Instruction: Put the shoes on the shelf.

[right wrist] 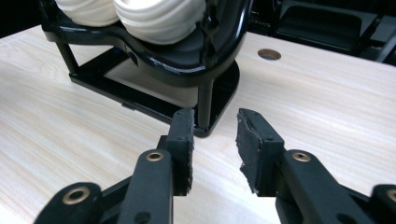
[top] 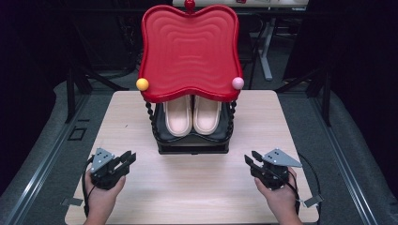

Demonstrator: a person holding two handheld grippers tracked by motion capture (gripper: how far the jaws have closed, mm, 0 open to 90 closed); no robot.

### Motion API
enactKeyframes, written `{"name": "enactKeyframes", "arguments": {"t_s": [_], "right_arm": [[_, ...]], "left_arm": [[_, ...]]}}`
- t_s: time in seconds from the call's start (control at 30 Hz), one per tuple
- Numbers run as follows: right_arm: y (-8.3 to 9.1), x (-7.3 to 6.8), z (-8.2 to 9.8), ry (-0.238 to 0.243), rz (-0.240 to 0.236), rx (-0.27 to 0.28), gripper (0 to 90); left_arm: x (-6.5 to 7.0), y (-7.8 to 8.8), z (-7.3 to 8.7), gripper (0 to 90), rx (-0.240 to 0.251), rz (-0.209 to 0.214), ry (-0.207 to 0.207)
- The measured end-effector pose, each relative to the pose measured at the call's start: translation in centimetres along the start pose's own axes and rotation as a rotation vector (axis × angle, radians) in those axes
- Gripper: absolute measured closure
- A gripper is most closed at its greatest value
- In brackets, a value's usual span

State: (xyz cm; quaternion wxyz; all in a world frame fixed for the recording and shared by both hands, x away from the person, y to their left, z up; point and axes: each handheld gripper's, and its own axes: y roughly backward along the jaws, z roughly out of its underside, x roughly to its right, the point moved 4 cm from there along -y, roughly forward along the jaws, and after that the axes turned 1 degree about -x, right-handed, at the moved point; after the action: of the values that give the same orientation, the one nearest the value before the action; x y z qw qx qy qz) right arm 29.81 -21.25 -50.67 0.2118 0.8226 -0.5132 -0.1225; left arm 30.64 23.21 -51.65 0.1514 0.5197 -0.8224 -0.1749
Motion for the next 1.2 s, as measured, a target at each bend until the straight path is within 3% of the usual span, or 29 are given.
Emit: {"name": "enactKeyframes", "arguments": {"t_s": [0.17, 0.4, 0.57, 0.9, 0.97, 1.07, 1.2], "right_arm": [[-0.1, 0.5, 1.2, -0.014, -0.002, -0.018, 62.9], [-1.2, 0.9, 3.2, 0.071, 0.017, -0.041, 56.1], [-2.2, 1.4, 4.3, 0.083, 0.018, -0.044, 48.4], [-3.3, 2.3, 5.6, 0.063, -0.006, -0.076, 45.5], [-3.6, 2.4, 5.9, 0.079, 0.008, -0.094, 45.5], [-4.0, 2.6, 6.3, 0.066, 0.018, -0.126, 42.3], [-4.3, 3.1, 6.6, 0.073, 0.056, -0.146, 35.5]], "left_arm": [[-1.1, 0.4, 1.3, 68.8, -0.021, -0.012, 0.012], [-1.9, -0.6, 2.6, 53.3, -0.034, -0.016, 0.025], [-2.1, -1.3, 3.5, 47.5, -0.061, -0.020, 0.021], [-3.4, -2.6, 4.6, 44.4, -0.110, -0.058, 0.038], [-3.7, -2.6, 4.6, 44.4, -0.106, -0.065, 0.055], [-3.9, -2.7, 4.8, 43.9, -0.108, -0.064, 0.074], [-3.8, -2.9, 4.9, 43.3, -0.121, -0.059, 0.068]]}}
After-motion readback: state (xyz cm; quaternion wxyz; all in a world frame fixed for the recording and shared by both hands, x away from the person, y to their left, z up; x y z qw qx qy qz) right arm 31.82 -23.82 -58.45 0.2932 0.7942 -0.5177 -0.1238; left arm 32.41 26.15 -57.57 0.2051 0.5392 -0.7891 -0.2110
